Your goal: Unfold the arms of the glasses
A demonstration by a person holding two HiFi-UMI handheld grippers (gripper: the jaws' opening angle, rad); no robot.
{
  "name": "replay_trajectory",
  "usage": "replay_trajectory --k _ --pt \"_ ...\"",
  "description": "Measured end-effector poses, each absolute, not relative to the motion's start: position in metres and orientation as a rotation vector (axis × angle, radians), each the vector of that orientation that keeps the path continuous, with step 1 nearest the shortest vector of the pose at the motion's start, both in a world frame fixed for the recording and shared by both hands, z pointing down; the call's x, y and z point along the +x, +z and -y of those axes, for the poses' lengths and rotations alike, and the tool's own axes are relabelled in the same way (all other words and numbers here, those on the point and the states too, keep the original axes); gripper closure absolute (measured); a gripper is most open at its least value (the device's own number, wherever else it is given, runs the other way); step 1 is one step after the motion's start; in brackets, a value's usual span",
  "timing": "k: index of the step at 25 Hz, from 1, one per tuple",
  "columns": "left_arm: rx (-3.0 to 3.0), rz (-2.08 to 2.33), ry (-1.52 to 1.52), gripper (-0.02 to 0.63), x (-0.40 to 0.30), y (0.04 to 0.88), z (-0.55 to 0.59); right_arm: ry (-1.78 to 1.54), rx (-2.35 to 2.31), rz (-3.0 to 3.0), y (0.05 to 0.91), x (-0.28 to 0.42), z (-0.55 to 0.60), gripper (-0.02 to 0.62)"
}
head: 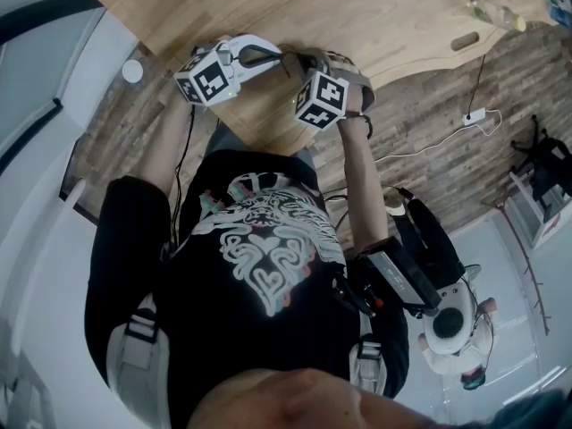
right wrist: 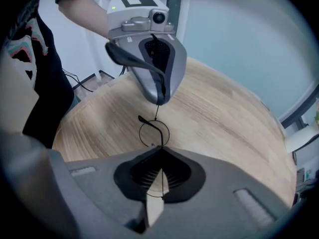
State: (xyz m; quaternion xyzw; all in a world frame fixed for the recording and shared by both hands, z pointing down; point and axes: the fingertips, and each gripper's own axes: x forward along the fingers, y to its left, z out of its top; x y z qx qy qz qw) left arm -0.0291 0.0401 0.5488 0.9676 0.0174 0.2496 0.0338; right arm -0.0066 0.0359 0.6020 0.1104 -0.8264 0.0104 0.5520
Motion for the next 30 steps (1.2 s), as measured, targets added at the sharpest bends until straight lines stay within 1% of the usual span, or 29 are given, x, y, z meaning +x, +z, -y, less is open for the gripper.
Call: replay_trajectory --k 7,19,26,30 --pt "2.972 -0.050 0.759 0.615 -0.032 0.550 -0.040 0.076 0.375 2.058 0.581 -0.005 -0.036 0.595" --pt "2.976 -0.072 0.739 0.615 -0.023 0.549 -0.041 0.114 0.587 2.230 0.550 0.024 -0.041 0.595" --pt "3.010 -0.092 0.733 0.614 -0.019 0.538 -0.040 0.075 0.627 2.312 0.537 0.028 -0.049 0.595" --pt "2.968 -0.068 0.759 0.615 -0.026 0.551 -0.045 0.083 0.645 2.391 0.523 0.032 -0.053 0.595"
